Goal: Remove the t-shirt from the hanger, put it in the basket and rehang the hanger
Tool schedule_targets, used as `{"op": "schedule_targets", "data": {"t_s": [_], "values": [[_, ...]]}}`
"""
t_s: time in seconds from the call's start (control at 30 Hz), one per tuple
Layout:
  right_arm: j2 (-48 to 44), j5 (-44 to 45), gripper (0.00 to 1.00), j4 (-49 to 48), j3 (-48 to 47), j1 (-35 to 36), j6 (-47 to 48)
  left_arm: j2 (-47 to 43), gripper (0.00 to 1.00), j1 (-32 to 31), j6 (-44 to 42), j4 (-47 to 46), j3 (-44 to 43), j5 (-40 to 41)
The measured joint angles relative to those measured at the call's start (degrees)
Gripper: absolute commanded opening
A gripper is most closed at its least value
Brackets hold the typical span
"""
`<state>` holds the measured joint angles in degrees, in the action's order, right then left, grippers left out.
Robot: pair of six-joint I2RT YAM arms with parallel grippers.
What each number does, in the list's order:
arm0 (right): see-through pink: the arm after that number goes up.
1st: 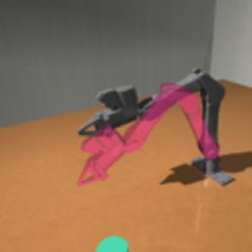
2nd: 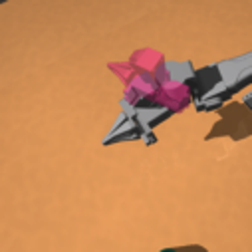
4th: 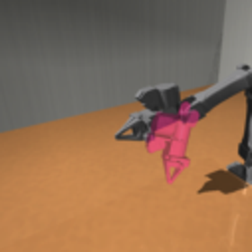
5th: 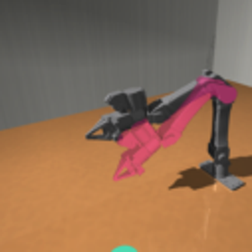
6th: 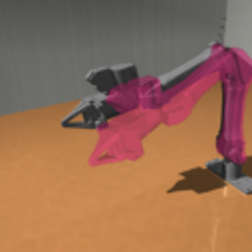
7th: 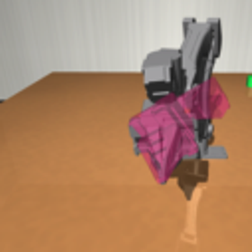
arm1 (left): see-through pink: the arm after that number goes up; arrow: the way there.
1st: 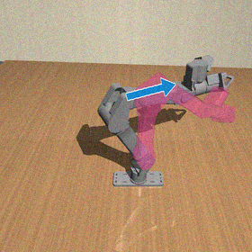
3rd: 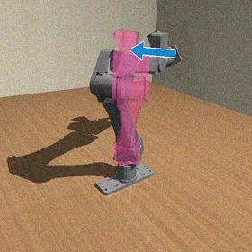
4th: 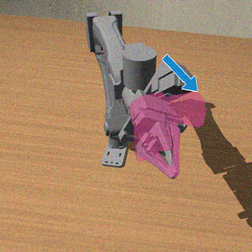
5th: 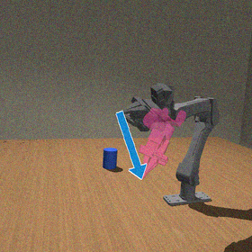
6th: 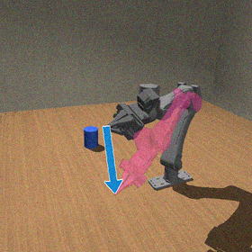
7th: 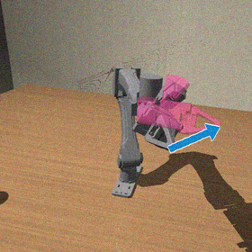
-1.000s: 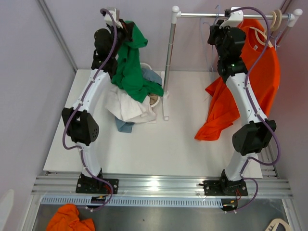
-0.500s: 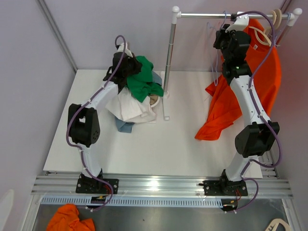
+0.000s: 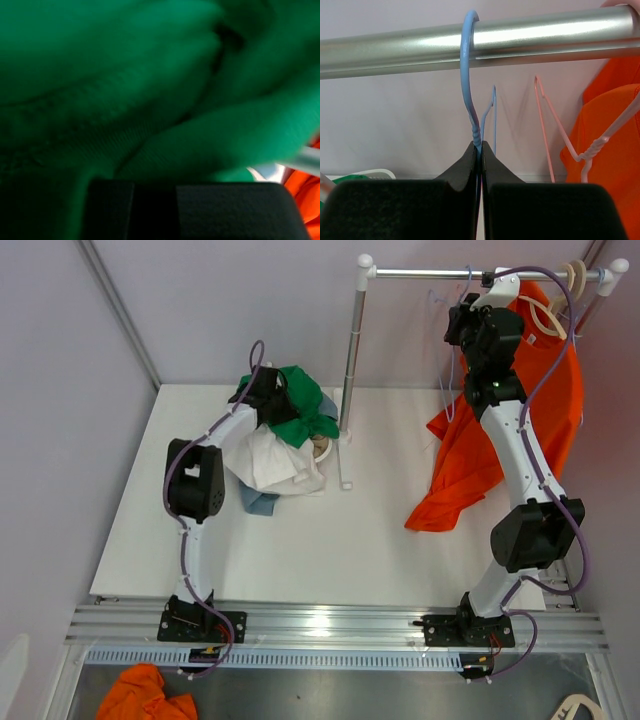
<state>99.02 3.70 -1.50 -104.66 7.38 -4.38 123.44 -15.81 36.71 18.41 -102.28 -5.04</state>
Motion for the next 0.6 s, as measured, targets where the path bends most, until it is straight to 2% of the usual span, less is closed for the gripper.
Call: {"op": "schedule_targets", "data": {"t_s": [0.1, 0.23, 0.27, 0.33, 0.6], "values": [[0.0, -0.2, 0.00, 0.0, 0.0, 0.0, -0.1, 5.0, 0.01, 1.0, 0.8, 3.9, -5.0, -2.8], [0.0, -0.3, 0.04, 0.0, 0.1, 0.0, -0.2, 5.3, 0.01, 1.4, 0.9, 5.6, -5.6, -3.7], [0.0, -0.4, 0.05, 0.0, 0.1, 0.0, -0.4, 5.1, 0.10, 1.4, 0.8, 5.7, -5.6, -3.7], [0.0, -0.6, 0.05, 0.0, 0.1, 0.0, -0.6, 4.7, 0.22, 1.4, 0.6, 6.2, -5.6, -3.5], [0.0, -1.0, 0.14, 0.7, 0.1, -0.1, -1.0, 1.2, 0.29, 1.4, -0.3, 7.1, -5.6, -1.9]]}}
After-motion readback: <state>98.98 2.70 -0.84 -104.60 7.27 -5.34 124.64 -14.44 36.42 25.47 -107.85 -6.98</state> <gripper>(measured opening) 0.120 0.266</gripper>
